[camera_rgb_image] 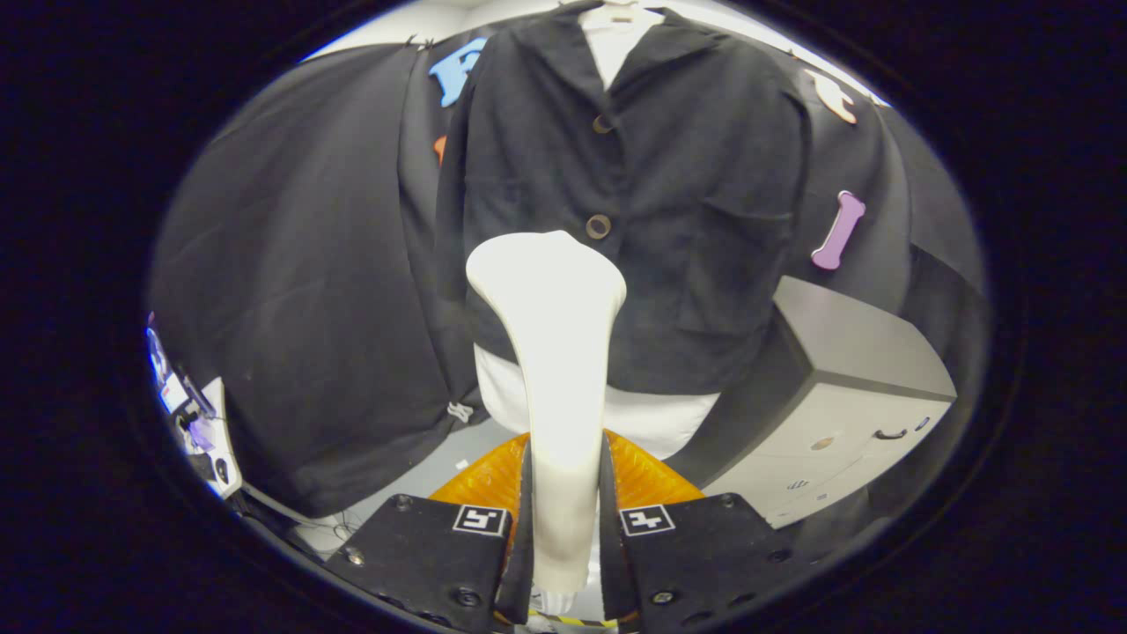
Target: Iron the clothes twice with a garment steamer, once on the left side and once on the right side.
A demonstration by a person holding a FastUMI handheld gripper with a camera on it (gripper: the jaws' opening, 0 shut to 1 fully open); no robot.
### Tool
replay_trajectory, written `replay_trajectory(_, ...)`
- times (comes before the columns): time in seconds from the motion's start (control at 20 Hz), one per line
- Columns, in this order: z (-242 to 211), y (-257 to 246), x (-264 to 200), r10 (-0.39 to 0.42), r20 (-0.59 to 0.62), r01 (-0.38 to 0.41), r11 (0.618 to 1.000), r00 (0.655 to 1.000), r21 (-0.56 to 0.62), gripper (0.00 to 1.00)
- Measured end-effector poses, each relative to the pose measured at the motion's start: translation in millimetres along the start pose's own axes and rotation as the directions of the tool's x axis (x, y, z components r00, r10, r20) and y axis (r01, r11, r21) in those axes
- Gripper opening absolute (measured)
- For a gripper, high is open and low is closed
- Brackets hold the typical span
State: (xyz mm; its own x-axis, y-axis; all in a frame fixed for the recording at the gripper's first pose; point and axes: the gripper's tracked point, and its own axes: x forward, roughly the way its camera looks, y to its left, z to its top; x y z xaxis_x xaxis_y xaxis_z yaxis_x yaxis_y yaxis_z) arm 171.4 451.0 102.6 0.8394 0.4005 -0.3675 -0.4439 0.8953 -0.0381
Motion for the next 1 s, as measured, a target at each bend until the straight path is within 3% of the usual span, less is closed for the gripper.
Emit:
replay_trajectory(0.2,9,-65,-74,0.002,0.116,-0.006,1.0,0.993,0.029,0.33)
replay_trajectory(0.55,-29,-202,-211,-0.124,0.262,0.089,0.986,0.957,0.14,0.33)
replay_trajectory(0.8,-115,-290,-288,-0.262,0.252,0.183,0.937,0.932,0.297,0.33)
replay_trajectory(1.0,-191,-321,-324,-0.288,0.188,0.204,0.906,0.939,0.371,0.33)
